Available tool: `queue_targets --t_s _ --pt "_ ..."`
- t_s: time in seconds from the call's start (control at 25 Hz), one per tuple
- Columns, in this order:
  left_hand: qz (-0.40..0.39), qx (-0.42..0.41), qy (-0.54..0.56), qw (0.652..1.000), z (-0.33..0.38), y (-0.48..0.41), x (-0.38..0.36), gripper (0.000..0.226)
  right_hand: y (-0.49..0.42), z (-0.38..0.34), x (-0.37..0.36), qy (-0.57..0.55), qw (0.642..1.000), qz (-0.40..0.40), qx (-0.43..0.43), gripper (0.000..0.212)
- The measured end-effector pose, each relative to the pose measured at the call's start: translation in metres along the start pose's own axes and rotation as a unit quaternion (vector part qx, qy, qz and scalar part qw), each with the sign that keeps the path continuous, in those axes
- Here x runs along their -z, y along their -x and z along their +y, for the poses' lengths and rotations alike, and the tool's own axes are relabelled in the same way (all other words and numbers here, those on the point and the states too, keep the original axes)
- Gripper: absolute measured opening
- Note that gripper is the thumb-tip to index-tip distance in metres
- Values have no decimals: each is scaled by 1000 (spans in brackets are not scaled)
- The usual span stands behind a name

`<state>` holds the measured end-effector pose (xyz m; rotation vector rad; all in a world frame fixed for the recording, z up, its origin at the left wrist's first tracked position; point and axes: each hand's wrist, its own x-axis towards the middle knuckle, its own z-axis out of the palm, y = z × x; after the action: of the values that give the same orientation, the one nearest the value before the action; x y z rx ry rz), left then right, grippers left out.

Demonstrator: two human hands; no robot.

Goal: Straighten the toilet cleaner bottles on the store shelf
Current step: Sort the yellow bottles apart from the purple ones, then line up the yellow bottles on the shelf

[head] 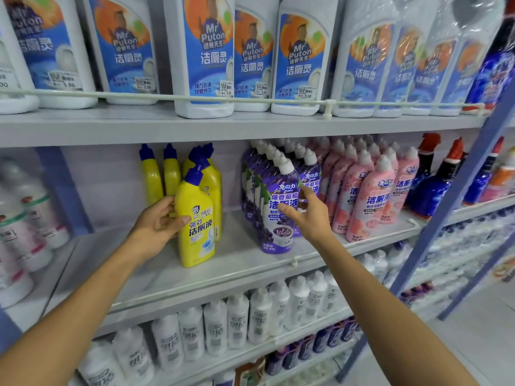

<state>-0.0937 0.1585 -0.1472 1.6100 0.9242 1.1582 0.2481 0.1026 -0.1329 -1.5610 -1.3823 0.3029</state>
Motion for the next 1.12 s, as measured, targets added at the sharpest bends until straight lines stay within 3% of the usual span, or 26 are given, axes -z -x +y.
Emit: queue_targets --t_s 0.16,0.52,0.72,0.92,1.12 --pt "-9 6 -6 1000 2 5 15 35 3 -4 6 -12 1000 -19 -7 88" --pt "39 -17 -22 999 9 10 15 48 39 -42 38 -200 979 21 5 70" --pt "84 -62 -56 993 18 1 3 51 42 -75 4 -288 953 -92 -6 65" --pt "54 -48 -80 994 13 -2 25 54 8 -84 -60 -262 956 -132 -25 65" --pt "48 -60 -137 988 15 -7 54 55 -47 -92 -123 -153 979 -131 26 68"
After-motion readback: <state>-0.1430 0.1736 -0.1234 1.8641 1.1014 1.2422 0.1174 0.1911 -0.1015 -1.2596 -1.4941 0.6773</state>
